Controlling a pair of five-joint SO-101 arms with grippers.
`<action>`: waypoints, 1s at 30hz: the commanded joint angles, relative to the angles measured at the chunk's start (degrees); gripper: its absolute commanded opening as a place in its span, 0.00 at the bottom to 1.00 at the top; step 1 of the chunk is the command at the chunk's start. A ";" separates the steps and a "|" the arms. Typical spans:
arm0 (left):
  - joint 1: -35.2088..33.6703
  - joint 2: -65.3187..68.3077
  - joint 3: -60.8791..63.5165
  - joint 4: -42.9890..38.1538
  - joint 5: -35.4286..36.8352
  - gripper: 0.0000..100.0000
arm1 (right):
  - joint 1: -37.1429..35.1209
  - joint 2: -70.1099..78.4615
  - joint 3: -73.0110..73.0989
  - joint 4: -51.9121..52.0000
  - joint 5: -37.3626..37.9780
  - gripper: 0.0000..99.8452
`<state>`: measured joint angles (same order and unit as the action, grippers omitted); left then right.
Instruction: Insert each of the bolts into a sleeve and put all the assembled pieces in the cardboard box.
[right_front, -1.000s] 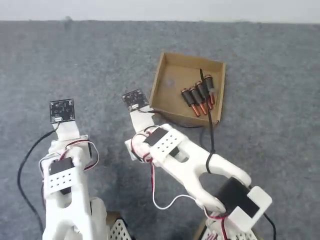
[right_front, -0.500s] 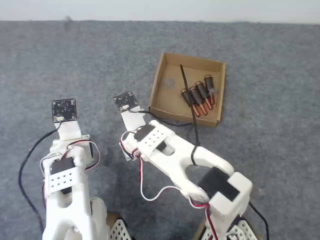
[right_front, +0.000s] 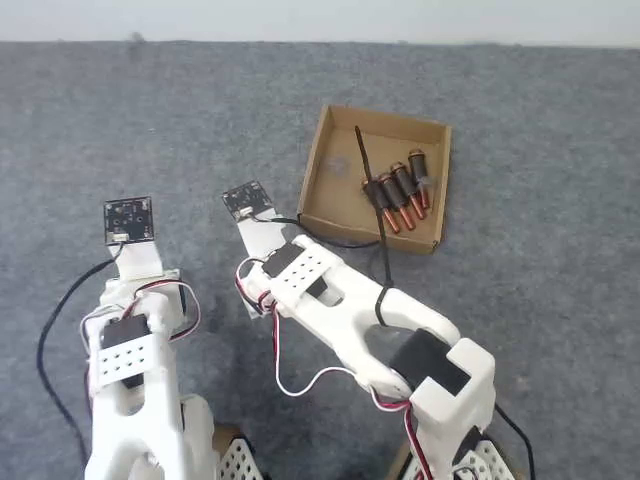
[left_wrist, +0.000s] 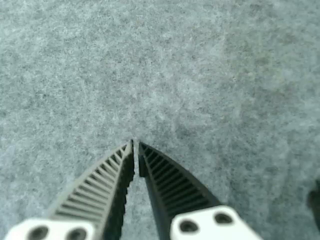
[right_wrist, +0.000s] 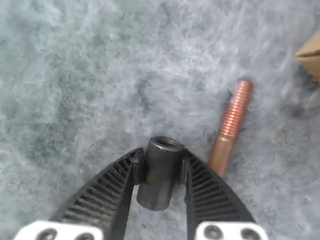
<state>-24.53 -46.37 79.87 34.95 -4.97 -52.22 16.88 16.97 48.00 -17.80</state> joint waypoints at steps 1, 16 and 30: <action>0.44 -0.35 -2.86 -1.58 0.44 0.01 | -1.19 -0.13 -2.90 -0.04 2.37 0.10; 0.44 -0.18 -2.86 -1.58 0.18 0.01 | -1.19 -0.66 -2.81 2.95 7.74 0.01; 0.44 0.00 -2.86 -1.58 0.00 0.01 | 10.15 -22.64 -2.20 24.75 13.54 0.01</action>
<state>-24.53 -46.37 79.87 34.95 -4.97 -48.79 1.49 16.35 68.75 -6.99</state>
